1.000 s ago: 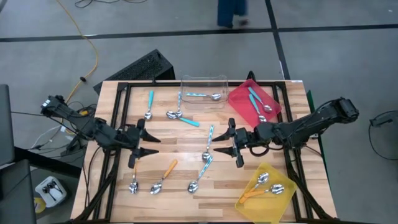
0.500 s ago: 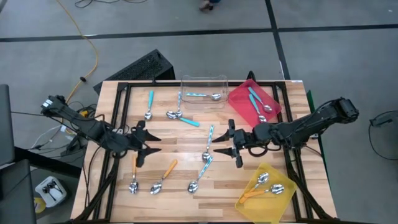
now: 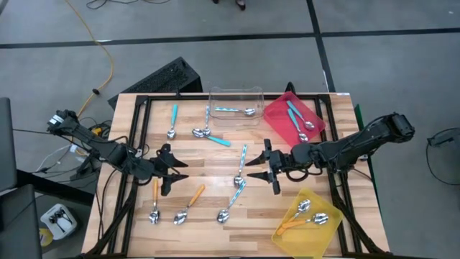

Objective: Sort silverware by color (type)
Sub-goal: Put the white-blue spoon into the transparent bin

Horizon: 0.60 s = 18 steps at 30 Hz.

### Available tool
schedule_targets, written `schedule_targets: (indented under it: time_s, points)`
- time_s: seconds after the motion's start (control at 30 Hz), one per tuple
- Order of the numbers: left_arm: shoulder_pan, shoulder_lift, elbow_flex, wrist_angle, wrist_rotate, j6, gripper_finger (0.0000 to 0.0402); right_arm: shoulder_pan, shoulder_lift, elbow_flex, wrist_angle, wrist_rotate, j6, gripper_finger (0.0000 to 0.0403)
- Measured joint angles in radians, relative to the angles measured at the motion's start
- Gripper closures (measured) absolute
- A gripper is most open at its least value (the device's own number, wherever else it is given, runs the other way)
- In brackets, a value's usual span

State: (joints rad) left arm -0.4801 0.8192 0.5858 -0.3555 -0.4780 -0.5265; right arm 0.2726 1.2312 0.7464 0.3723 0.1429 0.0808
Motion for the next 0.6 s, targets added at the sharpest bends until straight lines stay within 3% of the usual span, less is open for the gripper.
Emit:
schedule_targets:
  time_s: [0.6]
  points:
    - [-0.002,-0.001,0.0,0.007,-0.005,0.009,0.0216,0.0,0.0,0.0,-0.005,0.0,0.008,0.0214]
